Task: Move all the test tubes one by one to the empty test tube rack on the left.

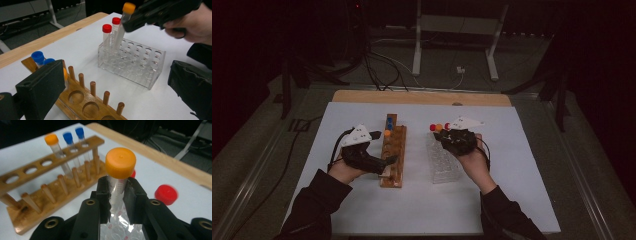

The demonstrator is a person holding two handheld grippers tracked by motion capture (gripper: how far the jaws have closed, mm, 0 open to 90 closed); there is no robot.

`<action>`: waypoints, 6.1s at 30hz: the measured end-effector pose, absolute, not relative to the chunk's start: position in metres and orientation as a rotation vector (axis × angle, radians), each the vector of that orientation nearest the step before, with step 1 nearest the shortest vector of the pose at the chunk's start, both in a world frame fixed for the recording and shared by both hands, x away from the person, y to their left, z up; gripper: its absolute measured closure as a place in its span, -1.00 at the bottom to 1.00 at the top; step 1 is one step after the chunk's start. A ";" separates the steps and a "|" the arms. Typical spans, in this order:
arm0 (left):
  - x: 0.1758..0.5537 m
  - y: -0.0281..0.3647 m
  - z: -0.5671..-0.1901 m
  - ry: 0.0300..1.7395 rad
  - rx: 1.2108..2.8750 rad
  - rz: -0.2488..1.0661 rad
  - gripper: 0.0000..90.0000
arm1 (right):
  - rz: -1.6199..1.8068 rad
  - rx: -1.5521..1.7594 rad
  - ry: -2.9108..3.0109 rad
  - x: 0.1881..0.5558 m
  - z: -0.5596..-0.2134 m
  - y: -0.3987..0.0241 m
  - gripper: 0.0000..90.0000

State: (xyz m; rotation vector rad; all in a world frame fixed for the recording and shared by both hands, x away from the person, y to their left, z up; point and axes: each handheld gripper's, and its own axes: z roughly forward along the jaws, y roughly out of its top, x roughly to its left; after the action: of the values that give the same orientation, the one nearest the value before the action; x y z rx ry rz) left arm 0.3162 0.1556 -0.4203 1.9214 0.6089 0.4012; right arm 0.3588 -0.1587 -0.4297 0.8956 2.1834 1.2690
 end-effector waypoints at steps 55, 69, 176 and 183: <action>0.290 0.100 -0.422 0.349 2.026 0.354 0.58 | 1.286 0.664 2.471 0.284 -0.437 -0.106 0.67; 0.293 0.116 -0.409 0.416 1.972 0.439 0.60 | 1.369 0.686 2.403 0.284 -0.424 -0.118 0.15; 0.324 0.157 -0.429 0.773 1.839 0.527 -0.97 | 1.265 1.098 2.038 0.384 -0.476 -0.188 0.30; 0.324 0.157 -0.429 0.771 1.843 0.525 -0.97 | 1.240 1.097 2.050 0.387 -0.479 -0.185 0.65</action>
State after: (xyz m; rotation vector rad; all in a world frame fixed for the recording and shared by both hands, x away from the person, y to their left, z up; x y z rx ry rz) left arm 0.3242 0.1571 -0.4288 1.8433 0.7713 0.5249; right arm 0.3870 -0.1851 -0.4785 1.0971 2.0496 1.2401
